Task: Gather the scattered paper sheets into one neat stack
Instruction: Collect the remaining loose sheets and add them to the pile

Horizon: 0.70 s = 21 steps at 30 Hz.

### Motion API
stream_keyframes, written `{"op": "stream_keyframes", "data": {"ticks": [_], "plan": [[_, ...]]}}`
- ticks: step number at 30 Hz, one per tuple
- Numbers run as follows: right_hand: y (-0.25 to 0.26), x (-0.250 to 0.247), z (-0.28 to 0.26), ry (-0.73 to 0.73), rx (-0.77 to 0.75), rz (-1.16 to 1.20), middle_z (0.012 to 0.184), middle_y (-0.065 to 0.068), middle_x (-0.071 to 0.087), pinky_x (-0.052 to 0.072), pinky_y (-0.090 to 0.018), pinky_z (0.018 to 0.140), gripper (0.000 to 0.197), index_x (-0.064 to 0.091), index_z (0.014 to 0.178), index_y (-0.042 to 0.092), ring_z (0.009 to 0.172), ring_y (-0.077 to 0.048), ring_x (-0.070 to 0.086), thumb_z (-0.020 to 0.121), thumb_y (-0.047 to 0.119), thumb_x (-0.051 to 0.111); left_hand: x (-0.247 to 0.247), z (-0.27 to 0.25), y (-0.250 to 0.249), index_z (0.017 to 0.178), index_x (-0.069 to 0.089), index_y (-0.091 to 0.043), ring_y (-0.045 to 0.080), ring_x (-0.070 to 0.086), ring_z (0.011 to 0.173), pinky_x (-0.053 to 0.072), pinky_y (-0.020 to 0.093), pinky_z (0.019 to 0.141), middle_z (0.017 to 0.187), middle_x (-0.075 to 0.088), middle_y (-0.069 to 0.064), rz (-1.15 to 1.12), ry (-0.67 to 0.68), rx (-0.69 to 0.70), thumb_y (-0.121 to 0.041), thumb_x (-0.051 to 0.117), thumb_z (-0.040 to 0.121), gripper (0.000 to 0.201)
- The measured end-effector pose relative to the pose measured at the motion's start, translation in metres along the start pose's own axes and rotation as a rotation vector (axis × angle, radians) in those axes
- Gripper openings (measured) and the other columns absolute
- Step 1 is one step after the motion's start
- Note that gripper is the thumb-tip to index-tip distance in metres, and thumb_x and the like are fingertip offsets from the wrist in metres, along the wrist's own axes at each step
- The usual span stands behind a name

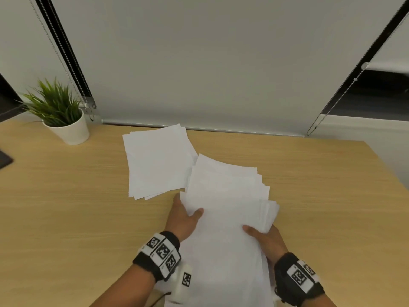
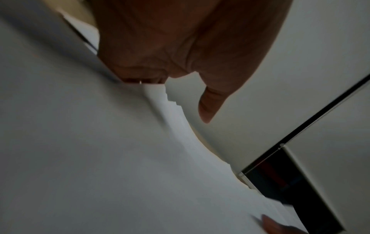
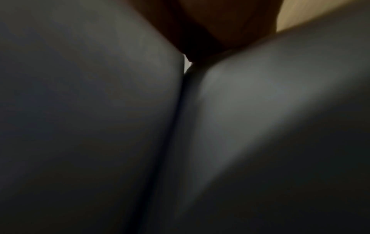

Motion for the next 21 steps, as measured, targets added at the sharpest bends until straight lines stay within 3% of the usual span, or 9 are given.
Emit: {"op": "stream_keyframes", "data": {"ticks": [3, 5, 7, 9, 11, 12, 14, 17, 21], "plan": [[0.018, -0.004, 0.002, -0.047, 0.011, -0.028, 0.082, -0.001, 0.073, 0.051, -0.015, 0.046, 0.045, 0.068, 0.092, 0.008, 0.069, -0.02, 0.071, 0.07, 0.047, 0.074, -0.038, 0.027, -0.002, 0.148, 0.028, -0.006, 0.028, 0.038, 0.138, 0.032, 0.036, 0.113, 0.152, 0.035, 0.009, 0.09, -0.145, -0.003, -0.033, 0.068, 0.085, 0.079], [0.022, -0.007, 0.007, -0.038, 0.05, -0.054, 0.083, -0.001, 0.07, 0.049, -0.018, 0.048, 0.033, 0.066, 0.092, 0.009, 0.073, -0.017, 0.066, 0.081, 0.04, 0.068, -0.078, 0.052, 0.001, 0.145, 0.035, -0.008, 0.034, 0.035, 0.137, 0.032, 0.046, 0.112, 0.151, 0.034, 0.015, 0.169, -0.359, -0.117, -0.045, 0.069, 0.079, 0.083], [0.022, -0.004, 0.012, 0.009, 0.051, -0.094, 0.089, 0.001, 0.07, 0.052, -0.019, 0.053, 0.036, 0.065, 0.1, 0.012, 0.08, -0.015, 0.067, 0.072, 0.03, 0.079, -0.113, 0.071, 0.001, 0.144, 0.032, -0.003, 0.039, 0.027, 0.139, 0.027, 0.05, 0.113, 0.151, 0.029, 0.021, 0.256, -0.48, -0.319, -0.06, 0.066, 0.074, 0.097], [0.015, 0.0, 0.017, 0.019, 0.038, -0.163, 0.093, 0.0, 0.071, 0.057, -0.027, 0.063, 0.063, 0.066, 0.101, 0.013, 0.084, -0.018, 0.068, 0.046, 0.028, 0.092, -0.132, 0.089, 0.002, 0.146, 0.024, 0.001, 0.039, 0.02, 0.142, 0.021, 0.05, 0.115, 0.153, 0.022, 0.023, 0.325, -0.467, -0.496, -0.073, 0.062, 0.067, 0.115], [0.007, 0.002, 0.022, -0.002, 0.035, -0.219, 0.098, -0.004, 0.072, 0.057, -0.04, 0.078, 0.084, 0.067, 0.1, 0.013, 0.09, -0.024, 0.068, 0.024, 0.036, 0.094, -0.134, 0.107, -0.001, 0.149, 0.017, 0.0, 0.038, 0.015, 0.144, 0.018, 0.05, 0.115, 0.156, 0.017, 0.021, 0.438, -0.395, -0.538, -0.081, 0.06, 0.059, 0.128], [0.005, 0.002, 0.024, -0.013, 0.03, -0.237, 0.101, -0.006, 0.072, 0.056, -0.044, 0.083, 0.08, 0.067, 0.102, 0.011, 0.093, -0.026, 0.067, 0.029, 0.031, 0.095, -0.13, 0.116, -0.002, 0.149, 0.019, -0.001, 0.038, 0.016, 0.143, 0.019, 0.051, 0.114, 0.155, 0.02, 0.019, 0.502, -0.356, -0.522, -0.082, 0.061, 0.056, 0.131], [0.004, 0.001, 0.025, -0.037, 0.015, -0.255, 0.108, -0.011, 0.071, 0.054, -0.048, 0.089, 0.063, 0.065, 0.11, 0.006, 0.096, -0.03, 0.066, 0.052, 0.011, 0.091, -0.117, 0.132, -0.008, 0.146, 0.028, -0.005, 0.037, 0.024, 0.138, 0.024, 0.049, 0.111, 0.149, 0.03, 0.016, 0.597, -0.304, -0.492, -0.078, 0.068, 0.05, 0.127], [0.0, -0.002, 0.03, -0.059, -0.004, -0.285, 0.109, -0.013, 0.07, 0.053, -0.051, 0.09, 0.058, 0.063, 0.114, 0.003, 0.097, -0.032, 0.066, 0.06, 0.003, 0.085, -0.098, 0.145, -0.019, 0.137, 0.039, -0.009, 0.033, 0.033, 0.131, 0.03, 0.042, 0.107, 0.14, 0.039, 0.012, 0.675, -0.3, -0.446, -0.066, 0.076, 0.053, 0.108], [0.0, 0.001, 0.033, -0.05, -0.015, -0.322, 0.111, -0.013, 0.069, 0.053, -0.048, 0.09, 0.059, 0.062, 0.117, 0.003, 0.099, -0.032, 0.065, 0.062, 0.004, 0.085, -0.077, 0.145, -0.034, 0.141, 0.02, 0.001, 0.029, 0.04, 0.129, 0.04, 0.035, 0.102, 0.141, 0.035, 0.016, 0.599, -0.346, -0.344, -0.035, 0.075, 0.077, 0.091]]}}
Point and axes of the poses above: each hand's wrist, its own z-axis towards the middle knuckle, its own x-axis out of the palm, y = z × x, the point moved 4 cm from there along z, towards the middle knuckle
